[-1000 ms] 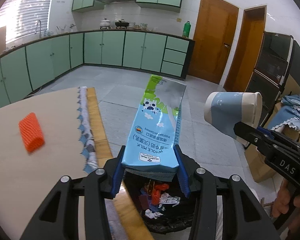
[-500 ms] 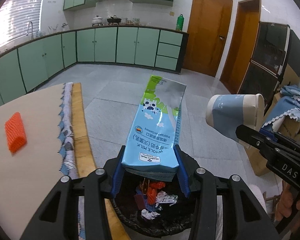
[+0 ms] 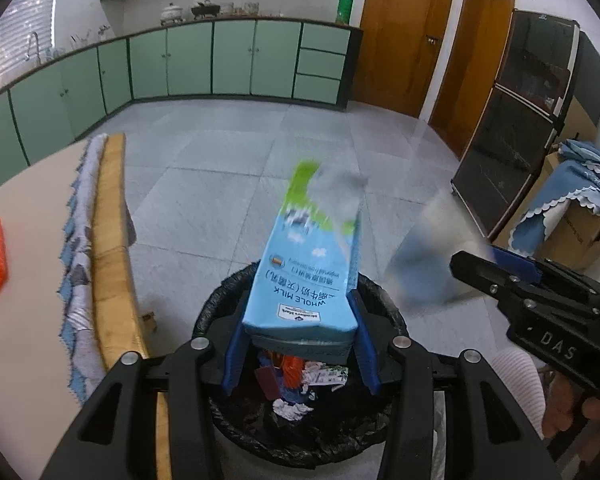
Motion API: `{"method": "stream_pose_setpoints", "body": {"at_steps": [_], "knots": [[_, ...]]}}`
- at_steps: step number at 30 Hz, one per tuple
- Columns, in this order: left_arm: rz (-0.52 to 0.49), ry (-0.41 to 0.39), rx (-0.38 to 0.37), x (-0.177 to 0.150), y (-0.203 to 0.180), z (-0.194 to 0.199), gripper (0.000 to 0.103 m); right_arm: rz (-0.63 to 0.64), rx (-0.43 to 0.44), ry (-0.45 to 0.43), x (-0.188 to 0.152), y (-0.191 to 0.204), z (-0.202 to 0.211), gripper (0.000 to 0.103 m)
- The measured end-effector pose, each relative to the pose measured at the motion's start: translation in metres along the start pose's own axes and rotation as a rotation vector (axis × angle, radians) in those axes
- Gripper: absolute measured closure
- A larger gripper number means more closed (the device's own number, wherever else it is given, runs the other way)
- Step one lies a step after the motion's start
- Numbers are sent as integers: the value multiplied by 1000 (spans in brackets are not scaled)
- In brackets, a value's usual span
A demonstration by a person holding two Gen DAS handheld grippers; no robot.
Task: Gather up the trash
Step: 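Open both tools to drop the carton and paper cup into the bin, then move both tools back to the table toward the orange mesh net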
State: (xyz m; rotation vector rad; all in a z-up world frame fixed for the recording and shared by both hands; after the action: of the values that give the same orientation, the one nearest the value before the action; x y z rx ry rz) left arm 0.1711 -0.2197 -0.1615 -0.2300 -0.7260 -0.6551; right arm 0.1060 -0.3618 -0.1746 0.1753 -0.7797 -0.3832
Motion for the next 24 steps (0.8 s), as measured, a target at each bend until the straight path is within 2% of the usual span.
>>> {"method": "stream_pose_setpoints", "body": {"at_steps": [1,2,5,9,14,20,24], "knots": [[1,2,-5,0,0,-2,55,0,-11,1,-1,-2,-3,50],[-1,3,-18,1,1,-3,48,0,-20,2,-1,-2,-5,48],[-7,-13,-15,2,4,-1,40,-3,-38,-2,-3,-8,-7,38],[18,-34,-12,4,14,8,33,-14,-62,-40,-1,-9,-1,13],[56,-97,41,10,31,32,21,-41,-45,-94,5,-3,14,7],[103,-183,156,12,63,77,15,-41,-2,-161,15,16,34,5],[132,-213,231,7,90,105,13,-38,35,-188,21,36,43,5]]}}
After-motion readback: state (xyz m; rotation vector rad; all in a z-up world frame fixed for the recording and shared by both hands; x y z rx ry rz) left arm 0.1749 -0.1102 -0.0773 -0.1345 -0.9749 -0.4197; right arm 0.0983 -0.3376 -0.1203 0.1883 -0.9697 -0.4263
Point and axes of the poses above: each gripper's, at about its wrist camera, not at the fingertips, and z roughly against the way its jaws point, y to its left, x to its top, the point moved 3 cm from there along -z, roughly the way its jaws point, and after that the axes turned 13 degrees about -z, right-handed, at the moved point
